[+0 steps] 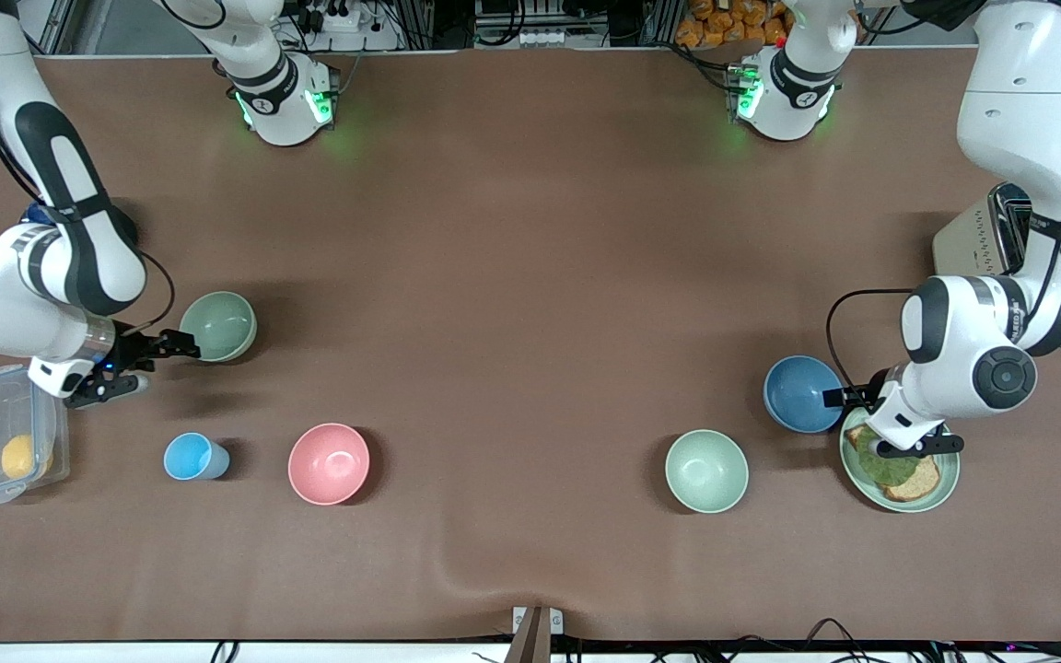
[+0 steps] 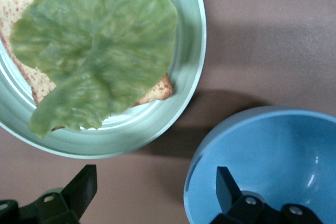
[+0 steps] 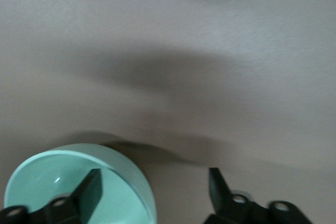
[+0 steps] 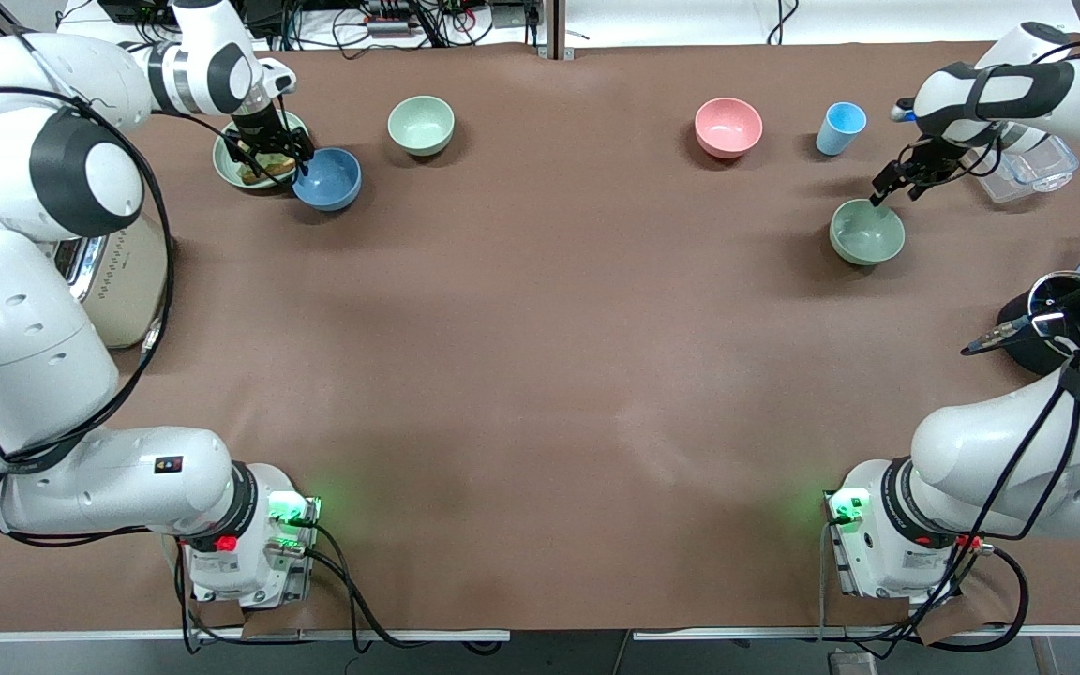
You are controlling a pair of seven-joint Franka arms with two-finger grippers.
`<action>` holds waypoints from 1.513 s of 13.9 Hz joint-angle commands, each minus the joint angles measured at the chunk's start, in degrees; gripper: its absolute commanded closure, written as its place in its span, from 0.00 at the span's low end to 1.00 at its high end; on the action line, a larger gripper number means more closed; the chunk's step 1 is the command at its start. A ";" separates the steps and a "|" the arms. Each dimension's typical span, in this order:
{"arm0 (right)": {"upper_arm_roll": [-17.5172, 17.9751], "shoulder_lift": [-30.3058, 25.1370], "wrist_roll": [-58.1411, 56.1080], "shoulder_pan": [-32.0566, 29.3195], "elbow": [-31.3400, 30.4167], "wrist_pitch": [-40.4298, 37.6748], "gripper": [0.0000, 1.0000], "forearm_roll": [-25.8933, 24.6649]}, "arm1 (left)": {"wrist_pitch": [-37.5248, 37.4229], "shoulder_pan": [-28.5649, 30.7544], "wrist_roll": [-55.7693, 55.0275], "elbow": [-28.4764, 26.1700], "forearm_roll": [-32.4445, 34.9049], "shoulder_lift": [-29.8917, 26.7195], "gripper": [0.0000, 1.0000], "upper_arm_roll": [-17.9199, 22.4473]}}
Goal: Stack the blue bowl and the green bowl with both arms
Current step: 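Grasp the green bowl with the right gripper while the left gripper grasps the blue bowl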
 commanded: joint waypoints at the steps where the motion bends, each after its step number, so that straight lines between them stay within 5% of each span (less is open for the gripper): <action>1: 0.43 -0.95 -1.05 -0.39 -1.62 0.71 0.32 1.28 | 5.40 0.44 -2.11 -6.33 0.69 -3.40 0.00 -0.78; 2: 0.43 -0.77 -1.31 -0.47 -1.62 0.97 0.33 1.28 | 7.69 0.44 -2.12 -8.17 0.69 -4.02 0.00 -0.78; 5: 0.43 -0.33 -4.56 -0.91 -1.53 1.33 0.88 1.28 | 11.13 0.53 -2.20 -10.47 0.69 -4.55 0.00 -0.78; 6: 0.43 -0.33 -4.56 -0.65 -1.36 0.98 1.00 1.28 | 11.14 0.53 -2.20 -10.48 0.69 -4.46 0.00 -0.78; 7: 0.43 -0.59 -4.21 -0.30 -1.18 0.54 1.00 1.28 | 11.14 0.53 -2.20 -10.48 0.69 -4.38 0.00 -0.78; 8: 0.52 -0.94 -3.69 0.31 -0.92 -1.03 1.00 1.36 | 11.14 0.53 -2.20 -10.48 0.69 -4.37 0.12 -0.78; 10: 0.52 -1.82 -0.28 1.37 2.23 -7.07 1.00 1.37 | 11.14 0.53 -2.73 -10.48 0.69 -4.37 0.65 -0.78; 12: 0.52 -1.91 4.99 2.94 6.97 -14.99 1.00 1.37 | 11.14 0.44 -3.69 -10.48 0.69 -4.37 1.00 -0.78; 21: 0.61 -8.15 29.24 15.33 8.22 -23.02 1.00 1.45 | 11.05 0.44 -4.22 -10.39 0.69 -4.37 1.00 -0.78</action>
